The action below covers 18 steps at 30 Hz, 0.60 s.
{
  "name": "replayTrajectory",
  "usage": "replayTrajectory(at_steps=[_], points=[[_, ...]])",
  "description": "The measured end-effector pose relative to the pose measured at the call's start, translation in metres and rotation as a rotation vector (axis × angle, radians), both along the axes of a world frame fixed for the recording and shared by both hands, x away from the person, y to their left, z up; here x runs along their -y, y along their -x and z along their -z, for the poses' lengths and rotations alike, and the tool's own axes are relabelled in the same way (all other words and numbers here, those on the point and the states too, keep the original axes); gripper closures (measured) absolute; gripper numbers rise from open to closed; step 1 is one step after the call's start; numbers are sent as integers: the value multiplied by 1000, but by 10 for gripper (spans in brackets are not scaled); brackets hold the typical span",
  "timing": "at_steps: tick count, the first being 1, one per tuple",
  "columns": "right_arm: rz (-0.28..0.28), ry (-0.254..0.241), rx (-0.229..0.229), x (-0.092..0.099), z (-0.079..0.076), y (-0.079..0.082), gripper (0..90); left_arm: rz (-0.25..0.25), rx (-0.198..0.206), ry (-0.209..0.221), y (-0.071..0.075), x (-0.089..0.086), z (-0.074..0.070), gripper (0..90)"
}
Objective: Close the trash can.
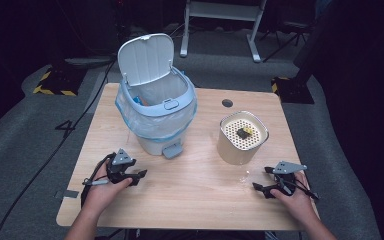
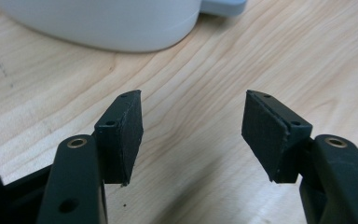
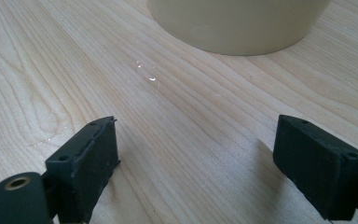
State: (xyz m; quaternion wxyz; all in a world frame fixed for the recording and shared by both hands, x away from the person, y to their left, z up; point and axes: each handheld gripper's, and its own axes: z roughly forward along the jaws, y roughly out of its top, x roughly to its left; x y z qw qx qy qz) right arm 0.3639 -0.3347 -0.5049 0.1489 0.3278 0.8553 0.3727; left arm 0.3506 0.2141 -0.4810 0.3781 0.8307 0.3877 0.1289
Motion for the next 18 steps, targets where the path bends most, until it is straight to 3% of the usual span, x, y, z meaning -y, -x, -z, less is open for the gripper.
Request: replayTrajectory(at_steps=[5, 10, 18], points=[[0, 0, 0, 0, 0, 0, 139, 22, 32, 53, 6, -8, -22, 404], [0, 0, 0, 0, 0, 0, 139, 31, 59, 79, 7, -17, -43, 433], [1, 0, 0, 0, 0, 0, 138, 51, 112, 186, 6, -30, -80, 503]])
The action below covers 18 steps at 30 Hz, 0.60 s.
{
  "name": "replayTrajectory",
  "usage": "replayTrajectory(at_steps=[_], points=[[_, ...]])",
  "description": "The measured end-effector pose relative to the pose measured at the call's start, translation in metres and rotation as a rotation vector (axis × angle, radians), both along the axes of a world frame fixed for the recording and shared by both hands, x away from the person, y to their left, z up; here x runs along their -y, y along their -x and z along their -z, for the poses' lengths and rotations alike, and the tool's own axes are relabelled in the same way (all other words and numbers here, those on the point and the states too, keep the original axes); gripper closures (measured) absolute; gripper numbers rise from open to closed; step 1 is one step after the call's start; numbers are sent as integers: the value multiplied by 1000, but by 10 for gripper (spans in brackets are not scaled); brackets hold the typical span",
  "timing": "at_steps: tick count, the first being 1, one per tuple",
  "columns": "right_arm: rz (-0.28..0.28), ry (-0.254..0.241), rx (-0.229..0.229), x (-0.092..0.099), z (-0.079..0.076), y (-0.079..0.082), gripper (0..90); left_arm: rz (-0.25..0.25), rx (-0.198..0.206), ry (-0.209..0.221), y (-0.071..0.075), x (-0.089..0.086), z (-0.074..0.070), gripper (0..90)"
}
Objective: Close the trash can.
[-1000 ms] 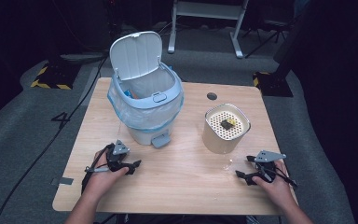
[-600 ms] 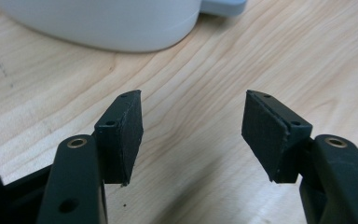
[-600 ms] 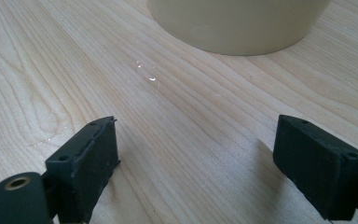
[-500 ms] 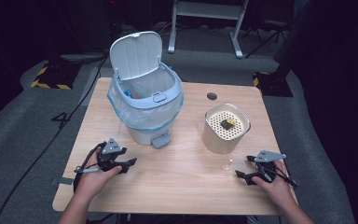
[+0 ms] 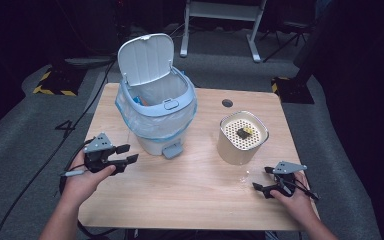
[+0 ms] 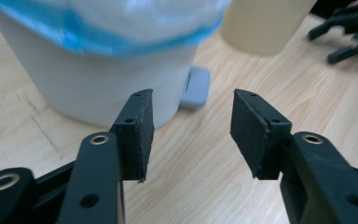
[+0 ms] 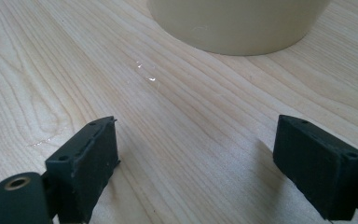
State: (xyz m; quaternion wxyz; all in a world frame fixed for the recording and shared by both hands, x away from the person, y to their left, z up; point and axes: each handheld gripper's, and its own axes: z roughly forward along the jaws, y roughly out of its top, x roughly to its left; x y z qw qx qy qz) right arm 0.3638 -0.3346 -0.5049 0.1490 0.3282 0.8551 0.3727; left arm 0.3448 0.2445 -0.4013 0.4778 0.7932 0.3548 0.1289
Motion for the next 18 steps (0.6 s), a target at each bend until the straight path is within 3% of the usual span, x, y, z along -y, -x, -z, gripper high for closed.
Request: replayTrajectory(at_steps=[18], points=[[0, 0, 0, 0, 0, 0, 138, -29, 117, 172, -18, -21, -59, 629]])
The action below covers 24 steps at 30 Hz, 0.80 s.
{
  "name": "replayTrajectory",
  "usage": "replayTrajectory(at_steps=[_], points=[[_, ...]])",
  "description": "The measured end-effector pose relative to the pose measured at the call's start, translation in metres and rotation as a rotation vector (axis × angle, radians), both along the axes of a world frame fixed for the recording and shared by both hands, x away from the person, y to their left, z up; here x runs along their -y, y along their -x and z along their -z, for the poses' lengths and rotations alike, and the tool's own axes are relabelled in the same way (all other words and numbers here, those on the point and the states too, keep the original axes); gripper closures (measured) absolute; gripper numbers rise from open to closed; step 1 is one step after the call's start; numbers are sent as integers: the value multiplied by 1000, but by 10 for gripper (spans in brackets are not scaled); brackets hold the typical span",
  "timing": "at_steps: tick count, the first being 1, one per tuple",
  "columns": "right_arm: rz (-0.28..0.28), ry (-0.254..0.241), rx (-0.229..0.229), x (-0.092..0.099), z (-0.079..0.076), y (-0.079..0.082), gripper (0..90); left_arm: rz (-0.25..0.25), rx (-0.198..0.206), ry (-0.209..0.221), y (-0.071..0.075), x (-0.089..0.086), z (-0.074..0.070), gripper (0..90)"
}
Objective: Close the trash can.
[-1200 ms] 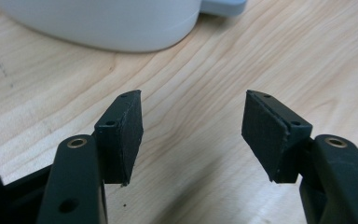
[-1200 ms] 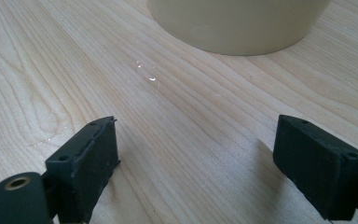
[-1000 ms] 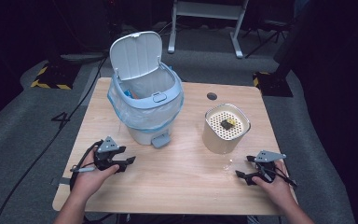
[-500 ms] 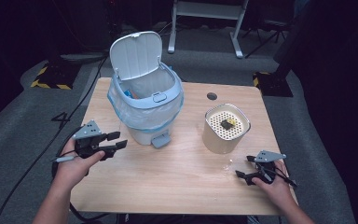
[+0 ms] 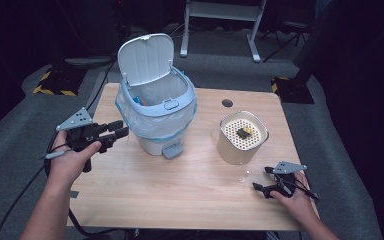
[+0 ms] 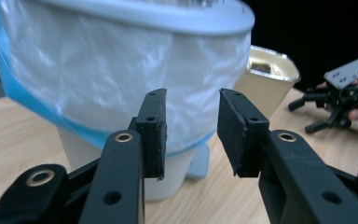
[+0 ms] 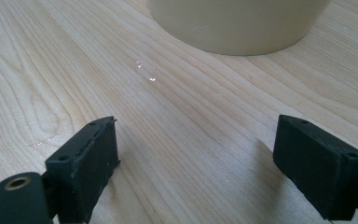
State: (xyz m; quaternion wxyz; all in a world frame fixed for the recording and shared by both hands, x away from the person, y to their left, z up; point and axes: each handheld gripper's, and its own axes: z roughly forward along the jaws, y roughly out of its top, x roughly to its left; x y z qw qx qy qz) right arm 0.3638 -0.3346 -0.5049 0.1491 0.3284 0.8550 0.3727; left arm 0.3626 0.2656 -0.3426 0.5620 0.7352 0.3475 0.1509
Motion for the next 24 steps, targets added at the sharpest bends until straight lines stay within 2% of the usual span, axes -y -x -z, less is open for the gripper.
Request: replayTrajectory(at_steps=[4, 7, 10, 16, 20, 24], points=[[0, 0, 0, 0, 0, 0, 139, -37, 35, -29, -6, -4, -15, 615], [0, -1, -1, 0, 0, 0, 138, -46, 56, -18, -11, -7, -28, 632], [0, 1, 0, 0, 0, 0, 138, -56, 73, -31, -15, -8, -41, 647], [0, 0, 0, 0, 0, 0, 138, -75, 86, -56, -26, -3, -63, 629], [0, 0, 0, 0, 0, 0, 139, -86, 91, -70, -32, 0, -77, 653], [0, 0, 0, 0, 0, 0, 139, -123, 90, -79, -42, 0, -89, 666]])
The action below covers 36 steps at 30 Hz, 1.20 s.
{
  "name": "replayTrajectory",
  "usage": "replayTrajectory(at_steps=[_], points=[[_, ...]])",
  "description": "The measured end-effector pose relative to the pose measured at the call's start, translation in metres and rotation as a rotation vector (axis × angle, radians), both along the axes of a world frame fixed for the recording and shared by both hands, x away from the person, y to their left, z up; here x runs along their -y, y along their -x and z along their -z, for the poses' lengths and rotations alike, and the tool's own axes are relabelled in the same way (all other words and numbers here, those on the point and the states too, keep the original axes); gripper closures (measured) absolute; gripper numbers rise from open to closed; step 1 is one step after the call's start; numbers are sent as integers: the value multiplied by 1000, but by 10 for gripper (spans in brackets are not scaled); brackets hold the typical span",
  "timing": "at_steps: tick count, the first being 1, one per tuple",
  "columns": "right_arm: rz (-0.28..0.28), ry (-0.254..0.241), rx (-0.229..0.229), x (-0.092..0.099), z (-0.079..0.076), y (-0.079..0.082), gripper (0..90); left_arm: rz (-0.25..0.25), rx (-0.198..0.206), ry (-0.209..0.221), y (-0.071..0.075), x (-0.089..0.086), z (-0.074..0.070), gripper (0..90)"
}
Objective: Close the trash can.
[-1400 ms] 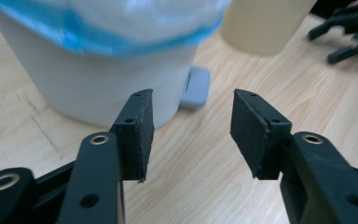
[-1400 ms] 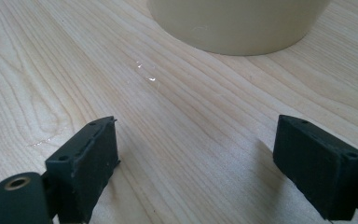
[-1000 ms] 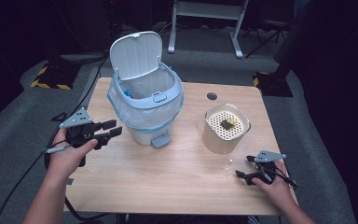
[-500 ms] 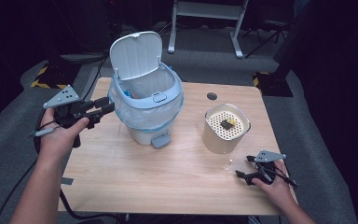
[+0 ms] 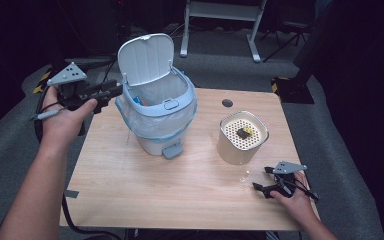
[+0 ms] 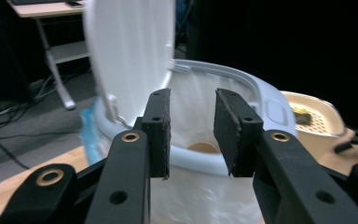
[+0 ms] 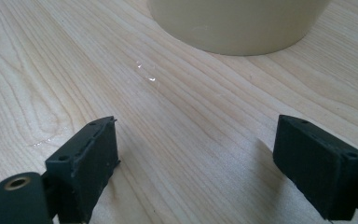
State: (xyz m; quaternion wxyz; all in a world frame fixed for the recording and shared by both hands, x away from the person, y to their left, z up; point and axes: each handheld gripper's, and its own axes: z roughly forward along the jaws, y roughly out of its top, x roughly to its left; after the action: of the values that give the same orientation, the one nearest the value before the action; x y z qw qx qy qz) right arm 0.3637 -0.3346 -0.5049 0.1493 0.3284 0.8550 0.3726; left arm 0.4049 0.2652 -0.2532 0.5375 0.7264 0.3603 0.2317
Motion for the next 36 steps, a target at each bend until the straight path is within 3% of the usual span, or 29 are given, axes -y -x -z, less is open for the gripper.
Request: replayTrajectory(at_steps=[7, 11, 13, 18, 25, 31, 36], points=[[0, 0, 0, 0, 0, 0, 139, -87, -4, -39, -22, -4, -18, 705], [0, 0, 0, 0, 0, 0, 139, -119, -8, -19, -36, -4, -24, 730], [0, 0, 0, 0, 0, 0, 139, -120, -7, 17, -42, -5, -27, 739], [0, 0, 0, 0, 0, 0, 138, -119, -7, 53, -55, -6, -33, 734], [2, -1, 0, 0, 0, 0, 139, -120, 8, 67, -64, 0, -42, 691], [2, -2, -1, 0, 0, 0, 139, -126, 20, 42, -73, 6, -44, 603], [2, -1, -2, 0, 0, 0, 139, -86, 10, 67, -78, 11, -44, 563]])
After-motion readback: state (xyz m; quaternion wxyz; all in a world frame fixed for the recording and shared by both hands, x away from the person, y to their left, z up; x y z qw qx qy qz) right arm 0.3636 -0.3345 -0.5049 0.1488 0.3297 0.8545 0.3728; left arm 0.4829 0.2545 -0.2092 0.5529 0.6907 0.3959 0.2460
